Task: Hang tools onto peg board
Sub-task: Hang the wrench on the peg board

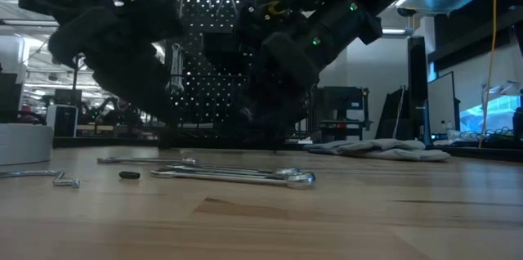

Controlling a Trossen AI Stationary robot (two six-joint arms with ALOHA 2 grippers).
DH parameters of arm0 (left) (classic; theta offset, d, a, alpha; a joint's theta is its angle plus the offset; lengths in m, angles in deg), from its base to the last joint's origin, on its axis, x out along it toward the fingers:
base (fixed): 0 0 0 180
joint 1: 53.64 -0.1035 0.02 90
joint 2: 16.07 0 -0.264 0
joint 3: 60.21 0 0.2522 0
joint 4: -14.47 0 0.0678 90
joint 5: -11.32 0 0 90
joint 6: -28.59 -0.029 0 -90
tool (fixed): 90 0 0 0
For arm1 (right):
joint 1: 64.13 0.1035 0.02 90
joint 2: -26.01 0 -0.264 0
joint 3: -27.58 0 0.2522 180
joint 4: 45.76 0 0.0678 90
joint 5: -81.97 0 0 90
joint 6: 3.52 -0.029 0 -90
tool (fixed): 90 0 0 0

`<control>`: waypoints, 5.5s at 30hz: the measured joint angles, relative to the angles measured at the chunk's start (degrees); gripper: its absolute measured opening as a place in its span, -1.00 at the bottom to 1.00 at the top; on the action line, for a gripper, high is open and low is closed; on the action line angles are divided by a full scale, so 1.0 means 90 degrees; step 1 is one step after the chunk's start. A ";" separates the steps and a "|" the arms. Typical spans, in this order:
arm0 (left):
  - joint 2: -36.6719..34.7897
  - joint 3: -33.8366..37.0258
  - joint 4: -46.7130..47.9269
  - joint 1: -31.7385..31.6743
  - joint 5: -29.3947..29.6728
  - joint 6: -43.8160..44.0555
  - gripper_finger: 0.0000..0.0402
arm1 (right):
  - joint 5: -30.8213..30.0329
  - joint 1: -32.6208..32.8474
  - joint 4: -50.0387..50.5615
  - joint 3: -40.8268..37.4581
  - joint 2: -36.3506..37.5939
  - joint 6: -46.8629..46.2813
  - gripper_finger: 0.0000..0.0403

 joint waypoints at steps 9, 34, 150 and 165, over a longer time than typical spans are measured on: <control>0.0547 -0.0012 -0.0463 -0.0042 -0.0235 -0.0276 -0.56 | 0.0000 0.0000 0.0029 0.0005 0.0007 -0.0013 -0.95; 0.1258 0.0182 -0.0648 -0.0530 -0.0490 -0.0639 -0.91 | 0.0000 0.0000 0.0028 0.0010 0.0010 -0.0022 -0.95; -0.0440 -0.0569 0.3261 -0.0567 0.0163 -0.0093 -0.96 | -0.0121 -0.0335 0.0239 0.0202 0.0073 0.0598 -0.57; -0.2469 -0.3769 0.8551 -0.2241 0.0282 -0.0556 -0.97 | 0.0213 0.0738 0.2003 0.0180 0.1131 0.0141 -0.58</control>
